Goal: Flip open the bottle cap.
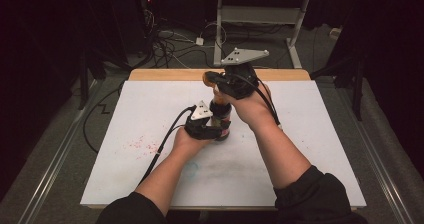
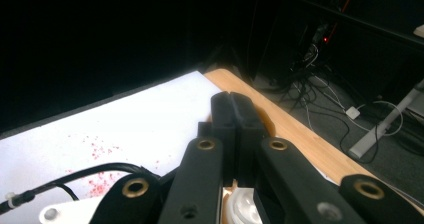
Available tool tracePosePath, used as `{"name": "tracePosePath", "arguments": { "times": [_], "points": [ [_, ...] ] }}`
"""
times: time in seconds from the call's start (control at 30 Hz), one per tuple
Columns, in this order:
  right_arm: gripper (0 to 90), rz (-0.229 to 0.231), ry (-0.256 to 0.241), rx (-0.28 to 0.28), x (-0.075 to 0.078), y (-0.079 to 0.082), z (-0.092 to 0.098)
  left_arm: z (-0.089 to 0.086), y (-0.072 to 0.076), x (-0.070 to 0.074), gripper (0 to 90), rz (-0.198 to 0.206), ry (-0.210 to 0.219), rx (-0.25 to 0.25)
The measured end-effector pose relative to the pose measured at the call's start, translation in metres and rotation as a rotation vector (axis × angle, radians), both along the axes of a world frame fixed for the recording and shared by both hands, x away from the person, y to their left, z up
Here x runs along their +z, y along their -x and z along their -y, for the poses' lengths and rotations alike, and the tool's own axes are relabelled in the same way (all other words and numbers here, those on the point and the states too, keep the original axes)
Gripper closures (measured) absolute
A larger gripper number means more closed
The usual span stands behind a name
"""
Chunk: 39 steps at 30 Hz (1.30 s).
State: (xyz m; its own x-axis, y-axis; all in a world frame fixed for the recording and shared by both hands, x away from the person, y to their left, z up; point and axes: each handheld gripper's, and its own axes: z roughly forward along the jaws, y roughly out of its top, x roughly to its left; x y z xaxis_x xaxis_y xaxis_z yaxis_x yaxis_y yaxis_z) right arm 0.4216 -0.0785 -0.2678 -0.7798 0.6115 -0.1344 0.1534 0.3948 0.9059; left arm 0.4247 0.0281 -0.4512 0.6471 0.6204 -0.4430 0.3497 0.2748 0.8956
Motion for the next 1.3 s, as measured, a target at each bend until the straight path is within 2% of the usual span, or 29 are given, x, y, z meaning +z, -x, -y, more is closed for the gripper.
{"name": "tracePosePath", "arguments": {
  "times": [0.3,0.67,1.2,1.23,1.27,1.3],
  "points": [
    [90.0,0.007,-0.017,-0.024,0.002,0.006,0.019,0.0,0.0,0.0,28.8,0.0,0.006,0.002],
    [90.0,0.002,-0.034,-0.061,-0.007,0.012,0.047,0.0,0.0,0.0,28.5,-0.002,0.004,0.003],
    [90.0,-0.023,-0.039,-0.081,-0.038,0.017,0.069,0.0,0.0,0.0,28.2,-0.004,0.007,0.005],
    [89.4,-0.027,-0.043,-0.078,-0.04,0.017,0.07,0.0,0.0,0.0,28.3,-0.003,0.006,0.004],
    [83.3,-0.028,-0.043,-0.081,-0.042,0.017,0.07,0.0,0.0,0.0,28.2,-0.003,0.003,0.003],
    [81.6,-0.032,-0.041,-0.083,-0.043,0.016,0.07,0.0,0.0,0.0,28.2,-0.005,0.004,0.004]
  ]
}}
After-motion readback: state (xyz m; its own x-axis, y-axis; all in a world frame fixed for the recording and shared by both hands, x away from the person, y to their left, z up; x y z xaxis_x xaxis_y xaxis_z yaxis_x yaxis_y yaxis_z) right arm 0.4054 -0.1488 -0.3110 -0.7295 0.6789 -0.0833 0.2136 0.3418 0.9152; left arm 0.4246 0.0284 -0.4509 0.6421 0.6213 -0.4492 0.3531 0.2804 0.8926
